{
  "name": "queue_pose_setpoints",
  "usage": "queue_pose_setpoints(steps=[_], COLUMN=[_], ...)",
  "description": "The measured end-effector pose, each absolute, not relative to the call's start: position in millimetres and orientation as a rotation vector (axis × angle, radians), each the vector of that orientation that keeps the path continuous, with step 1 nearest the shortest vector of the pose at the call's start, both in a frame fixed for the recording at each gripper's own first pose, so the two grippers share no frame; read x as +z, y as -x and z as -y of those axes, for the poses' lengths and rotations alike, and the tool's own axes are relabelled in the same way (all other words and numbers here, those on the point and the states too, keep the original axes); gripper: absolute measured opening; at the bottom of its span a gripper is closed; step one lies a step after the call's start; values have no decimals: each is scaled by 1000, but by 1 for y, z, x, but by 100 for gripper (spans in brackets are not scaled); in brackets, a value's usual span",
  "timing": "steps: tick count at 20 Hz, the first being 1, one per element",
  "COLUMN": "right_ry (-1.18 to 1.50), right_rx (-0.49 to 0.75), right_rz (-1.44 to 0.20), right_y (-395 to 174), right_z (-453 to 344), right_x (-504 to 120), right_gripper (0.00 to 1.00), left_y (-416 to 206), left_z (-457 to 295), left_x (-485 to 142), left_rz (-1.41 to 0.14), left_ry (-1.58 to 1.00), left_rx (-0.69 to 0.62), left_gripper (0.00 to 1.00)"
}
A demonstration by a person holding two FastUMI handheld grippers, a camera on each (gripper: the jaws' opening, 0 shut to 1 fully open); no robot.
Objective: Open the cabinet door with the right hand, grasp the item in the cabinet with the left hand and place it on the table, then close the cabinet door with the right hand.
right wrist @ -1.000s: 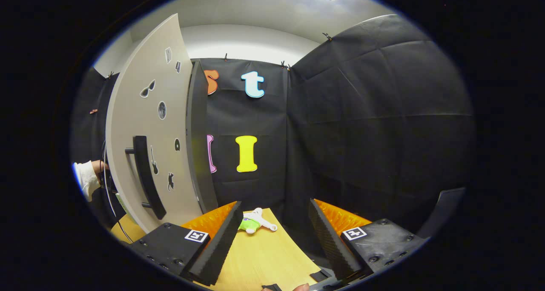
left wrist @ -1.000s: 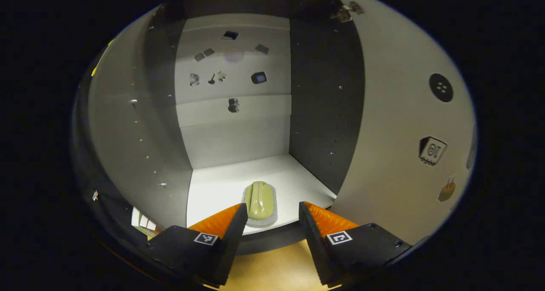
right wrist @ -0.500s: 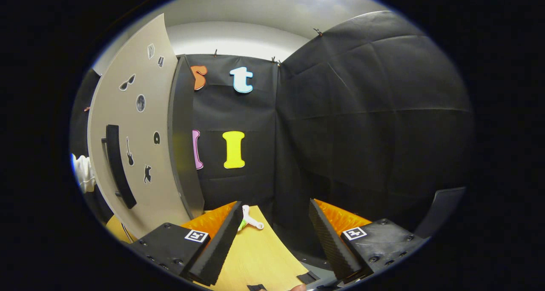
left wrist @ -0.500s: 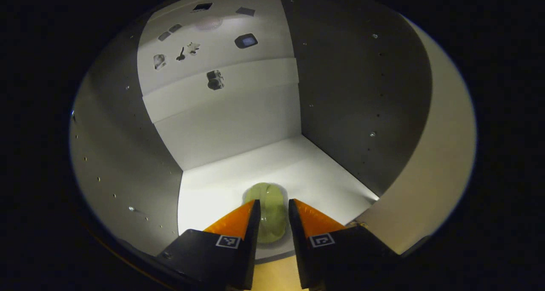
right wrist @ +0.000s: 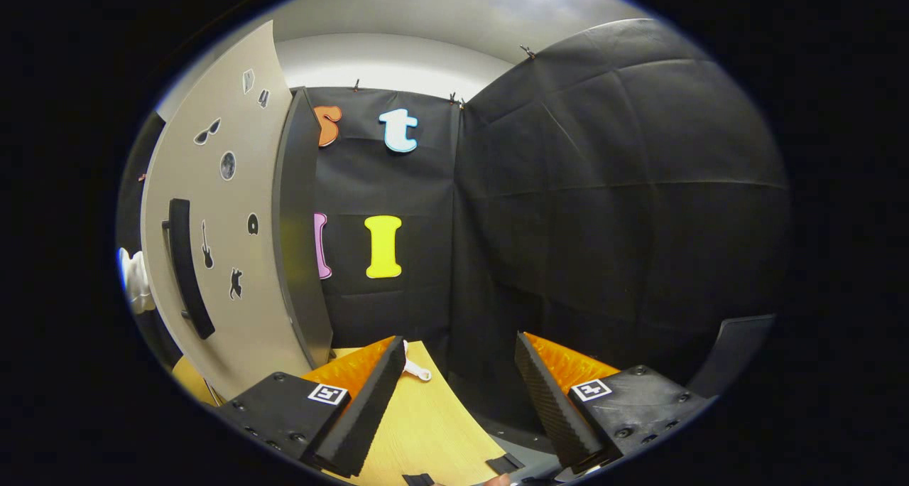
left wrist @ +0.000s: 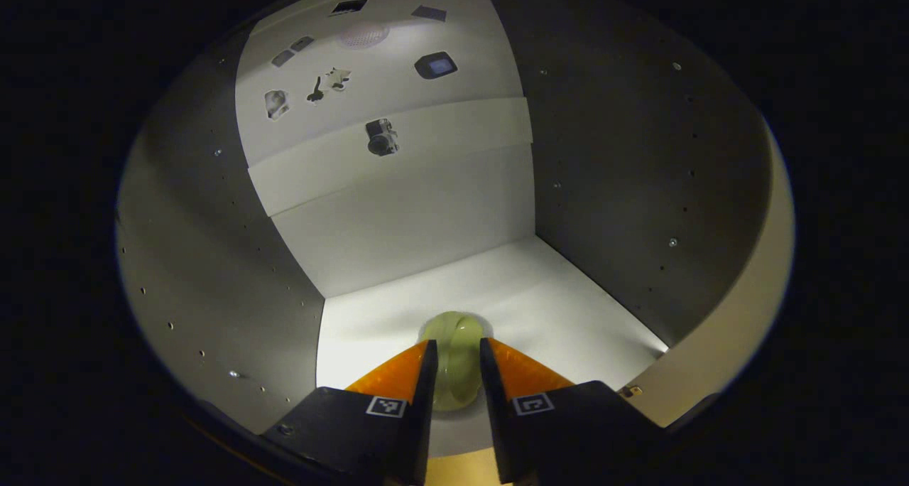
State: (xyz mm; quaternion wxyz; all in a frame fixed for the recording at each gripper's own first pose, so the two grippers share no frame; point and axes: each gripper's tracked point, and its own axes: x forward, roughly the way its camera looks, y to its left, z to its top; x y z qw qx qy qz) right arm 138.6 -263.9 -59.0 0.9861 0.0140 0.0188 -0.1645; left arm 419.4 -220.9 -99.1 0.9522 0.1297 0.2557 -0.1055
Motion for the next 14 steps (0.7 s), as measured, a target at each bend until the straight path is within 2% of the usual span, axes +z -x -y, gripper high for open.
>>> queue_pose_setpoints(steps=[1, 2, 4, 7, 9, 10, 11, 13, 14], right_ry=[-22, -18, -20, -27, -22, -22, -24, -30, -29], right_rx=[-334, -335, -339, -342, -346, -348, -350, -351, -350], right_rz=[-40, -42, -43, -42, -45, -48, -52, -49, -47], right_y=[-139, -140, -141, -141, -141, -142, -141, -140, -141], right_z=[265, 265, 266, 266, 267, 267, 267, 266, 265], right_x=[-60, -61, -61, -60, -61, -63, -63, -61, -61], right_gripper=[98, 98, 99, 99, 98, 98, 98, 99, 99], left_y=[-421, -421, -427, -435, -434, -435, -434, -436, -433], left_z=[221, 222, 217, 213, 219, 220, 217, 215, 215], left_x=[-98, -96, -92, -106, -120, -123, -123, -125, -125], left_rz=[-517, -507, -490, -529, -569, -579, -582, -579, -585], left_ry=[-250, -233, -249, -264, -223, -207, -199, -179, -178], left_rx=[-217, -222, -214, -220, -254, -258, -246, -234, -237], left_gripper=[41, 47, 55, 69, 69, 68, 57, 27, 25])
